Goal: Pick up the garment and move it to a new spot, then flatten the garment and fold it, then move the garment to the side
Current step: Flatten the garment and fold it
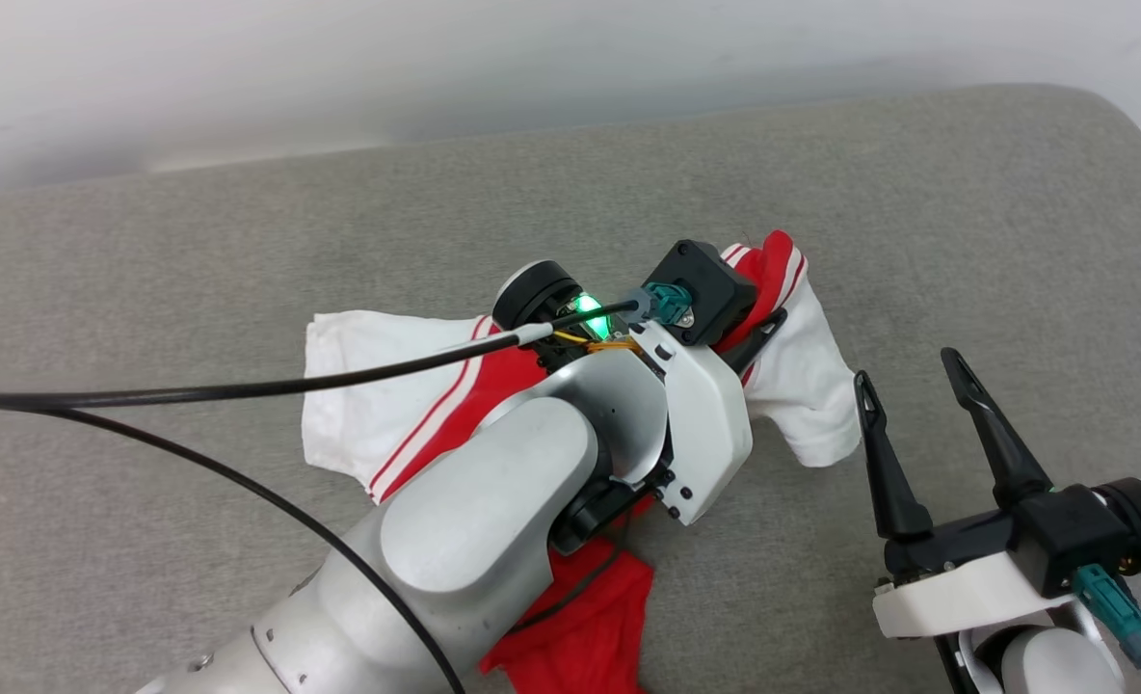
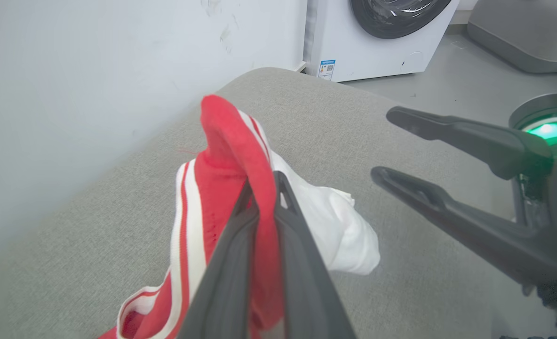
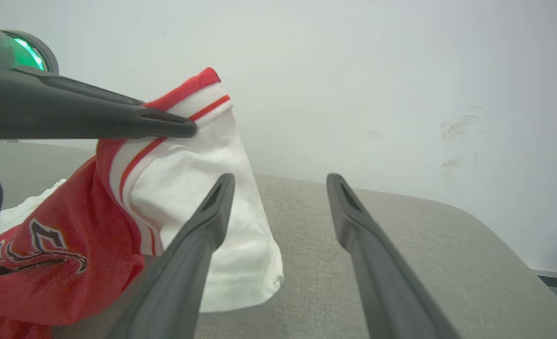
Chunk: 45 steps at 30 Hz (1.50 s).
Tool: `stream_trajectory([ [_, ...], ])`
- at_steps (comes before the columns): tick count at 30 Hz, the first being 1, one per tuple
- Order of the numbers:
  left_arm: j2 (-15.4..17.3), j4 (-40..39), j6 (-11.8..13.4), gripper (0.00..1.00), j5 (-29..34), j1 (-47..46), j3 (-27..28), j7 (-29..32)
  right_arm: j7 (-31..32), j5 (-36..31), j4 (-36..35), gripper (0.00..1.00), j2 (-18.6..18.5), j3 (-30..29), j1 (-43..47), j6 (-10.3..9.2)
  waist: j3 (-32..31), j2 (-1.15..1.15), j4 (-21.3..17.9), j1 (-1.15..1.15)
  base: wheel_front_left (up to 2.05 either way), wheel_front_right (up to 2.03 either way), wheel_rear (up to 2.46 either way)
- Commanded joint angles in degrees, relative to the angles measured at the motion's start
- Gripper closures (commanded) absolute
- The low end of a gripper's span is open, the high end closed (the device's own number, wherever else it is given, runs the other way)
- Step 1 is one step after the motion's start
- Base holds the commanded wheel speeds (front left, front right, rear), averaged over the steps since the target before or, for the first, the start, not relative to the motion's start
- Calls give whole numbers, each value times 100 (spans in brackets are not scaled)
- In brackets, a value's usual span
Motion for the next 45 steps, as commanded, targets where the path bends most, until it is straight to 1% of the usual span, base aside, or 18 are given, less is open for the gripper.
stream_trajectory([
  [1, 27, -37, 49, 100, 8, 76, -2, 11, -9, 34, -28, 0, 11, 3, -60, -4, 49, 0, -90, 0, 0, 0, 0],
  [3, 91, -36, 108, 100, 93, 21, -35, 40, -9, 39, -69, 0, 12, 22, -115, -4, 152, 0, -182, 0, 0, 0, 0],
  [5, 73, 59, 140, 100, 105, -29, -28, 26, -9, 85, -122, 0, 12, 16, -153, -4, 293, 0, -287, 0, 0, 0, 0],
  [8, 67, 332, 131, 100, 244, -183, -90, -63, -9, 158, -158, 0, 11, 2, -206, -4, 504, 0, -428, 0, 0, 0, 0],
  [14, -27, 1108, 132, 100, 529, -505, -234, -364, -9, 240, -204, 0, 12, 25, -345, -4, 828, 0, -641, 0, 0, 0, 0],
  [20, -159, 2035, 82, 100, 796, -756, -476, -610, -9, 316, -177, 0, 12, 61, -435, -4, 959, 0, -751, 0, 0, 0, 0],
  [21, -182, 2167, 65, 64, 813, -761, -521, -655, -9, 323, -172, 0, 12, 63, -447, -4, 964, 0, -753, 0, 0, 0, 0],
  [22, -203, 2282, 49, 0, 823, -767, -555, -709, -9, 327, -165, 0, 12, 54, -450, -4, 963, 0, -748, 0, 0, 0, 0],
  [28, -346, 2710, 106, 0, 739, -753, -548, -1258, -9, 250, -97, 0, 11, 11, -395, -4, 763, 0, -577, 0, 0, 0, 0],
  [36, -357, 2646, 283, 0, 464, -723, -199, -2245, -9, 67, -4, 0, 10, -57, -147, -4, 166, 0, -111, 0, 0, 0, 0],
  [38, -232, 2584, 349, 0, 412, -689, -79, -2435, -9, 12, 18, 0, 12, -58, -70, -4, 23, 0, 25, 0, 0, 0, 0],
  [41, 38, 2378, 498, 0, 360, -598, 138, -2626, -9, -63, 31, 0, 12, -74, -5, -4, -168, 0, 222, 0, 0, 0, 0],
  [45, 611, 1928, 690, 0, 344, -357, 435, -2759, -9, -123, 23, 0, 11, -151, 63, -4, -339, 0, 437, 0, 0, 0, 0],
])
